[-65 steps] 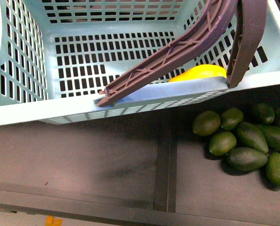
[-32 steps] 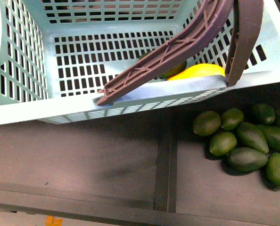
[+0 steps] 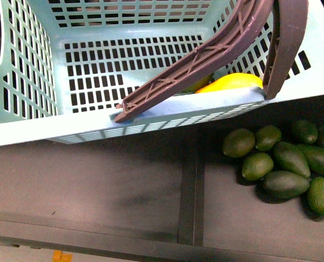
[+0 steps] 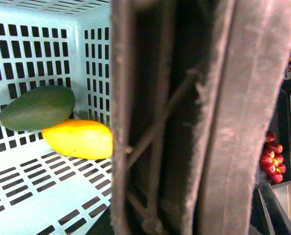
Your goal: Pick mango and avocado into basket
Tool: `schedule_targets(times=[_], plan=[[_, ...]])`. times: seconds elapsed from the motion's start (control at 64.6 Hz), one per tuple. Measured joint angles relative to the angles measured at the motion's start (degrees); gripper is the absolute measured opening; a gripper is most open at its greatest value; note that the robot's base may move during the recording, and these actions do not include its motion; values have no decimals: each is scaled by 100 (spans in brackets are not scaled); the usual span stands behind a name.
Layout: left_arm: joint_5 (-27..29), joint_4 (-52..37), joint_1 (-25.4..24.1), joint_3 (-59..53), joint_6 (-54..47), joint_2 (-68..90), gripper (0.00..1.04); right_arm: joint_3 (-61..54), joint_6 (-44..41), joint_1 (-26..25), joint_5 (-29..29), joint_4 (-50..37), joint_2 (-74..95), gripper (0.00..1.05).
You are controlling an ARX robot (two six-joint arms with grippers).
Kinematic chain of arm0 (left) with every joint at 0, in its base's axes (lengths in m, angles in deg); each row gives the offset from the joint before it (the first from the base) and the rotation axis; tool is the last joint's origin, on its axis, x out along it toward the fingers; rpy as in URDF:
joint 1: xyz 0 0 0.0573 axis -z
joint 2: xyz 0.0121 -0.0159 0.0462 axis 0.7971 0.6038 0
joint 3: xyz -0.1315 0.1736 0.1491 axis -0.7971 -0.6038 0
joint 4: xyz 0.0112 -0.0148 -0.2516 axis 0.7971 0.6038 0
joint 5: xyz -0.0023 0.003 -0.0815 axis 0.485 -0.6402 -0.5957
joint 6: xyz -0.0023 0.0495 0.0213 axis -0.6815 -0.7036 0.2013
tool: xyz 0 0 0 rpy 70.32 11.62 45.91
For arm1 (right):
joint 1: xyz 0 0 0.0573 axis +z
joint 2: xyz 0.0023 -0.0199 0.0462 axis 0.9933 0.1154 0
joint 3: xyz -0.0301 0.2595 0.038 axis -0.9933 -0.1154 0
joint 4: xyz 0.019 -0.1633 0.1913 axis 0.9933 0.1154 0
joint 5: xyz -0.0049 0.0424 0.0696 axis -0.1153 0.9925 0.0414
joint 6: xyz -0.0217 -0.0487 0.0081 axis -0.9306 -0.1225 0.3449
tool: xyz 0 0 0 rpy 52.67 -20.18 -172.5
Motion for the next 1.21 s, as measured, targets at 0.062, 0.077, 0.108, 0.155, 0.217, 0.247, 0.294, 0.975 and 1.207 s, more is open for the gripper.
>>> schedule_targets(times=[0.062,0.077,0.108,0.155,0.217,0.247,0.294,0.975,1.207], plan=[[-20,0,0,0,9,0,14,-212,-17,-105,96,9,-208,19],[-20,0,0,0,11,0,14,-243,-15,-120,105,13,-243,17],[-24,0,0,0,13,0,14,-330,-20,-164,155,31,-354,12],[-24,0,0,0,13,0,14,-433,-26,-219,221,59,-498,5],[-22,0,0,0,11,0,14,-581,-50,-297,302,125,-719,2],[-22,0,0,0,11,0,14,-654,-50,-332,345,162,-824,2],[-20,0,0,0,9,0,14,-763,-50,-391,404,234,-997,2],[-20,0,0,0,24,0,14,-1558,-55,-1062,1032,1394,-3042,2],[-22,0,0,0,26,0,14,-1558,-55,-1064,1029,2221,-3921,2]])
